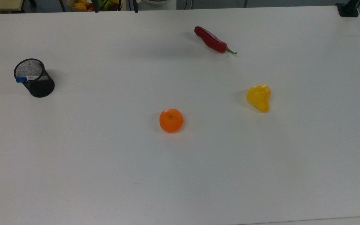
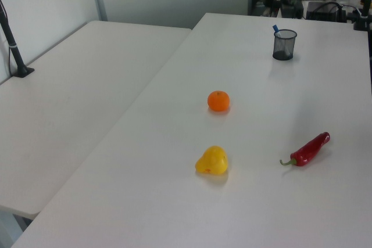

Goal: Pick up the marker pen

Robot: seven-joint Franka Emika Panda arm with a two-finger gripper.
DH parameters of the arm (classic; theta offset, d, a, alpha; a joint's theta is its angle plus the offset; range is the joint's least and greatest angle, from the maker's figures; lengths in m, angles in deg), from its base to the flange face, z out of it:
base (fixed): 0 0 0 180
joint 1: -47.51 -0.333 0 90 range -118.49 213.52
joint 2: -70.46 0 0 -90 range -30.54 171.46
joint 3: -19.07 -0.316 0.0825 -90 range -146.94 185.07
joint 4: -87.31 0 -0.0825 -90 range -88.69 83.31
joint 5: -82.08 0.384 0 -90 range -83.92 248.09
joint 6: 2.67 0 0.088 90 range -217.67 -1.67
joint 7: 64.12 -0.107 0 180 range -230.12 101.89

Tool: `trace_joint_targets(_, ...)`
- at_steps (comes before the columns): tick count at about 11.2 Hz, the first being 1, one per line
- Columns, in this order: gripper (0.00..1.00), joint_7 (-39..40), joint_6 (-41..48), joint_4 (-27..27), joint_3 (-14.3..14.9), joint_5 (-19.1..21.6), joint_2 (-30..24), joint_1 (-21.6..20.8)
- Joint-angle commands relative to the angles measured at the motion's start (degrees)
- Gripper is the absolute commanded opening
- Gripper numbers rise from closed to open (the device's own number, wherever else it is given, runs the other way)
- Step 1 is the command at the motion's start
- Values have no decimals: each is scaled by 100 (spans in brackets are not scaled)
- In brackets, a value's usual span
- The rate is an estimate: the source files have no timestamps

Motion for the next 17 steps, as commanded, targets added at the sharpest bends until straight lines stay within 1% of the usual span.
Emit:
trace_joint_targets(1, 100, -137, -96, -148, 50, 8, -120, -52)
trace_joint_targets(9, 100, -85, -123, -184, 50, 26, -129, 18)
trace_joint_targets(11, 100, 134, -140, -201, 50, 17, -85, 36)
trace_joint_targets(13, 100, 713, -97, -227, 50, 17, -76, 158)
trace_joint_targets(16, 100, 812, -88, -210, 50, 8, -67, 317)
trace_joint_targets(17, 100, 812, -105, -227, -2, -53, -50, 317)
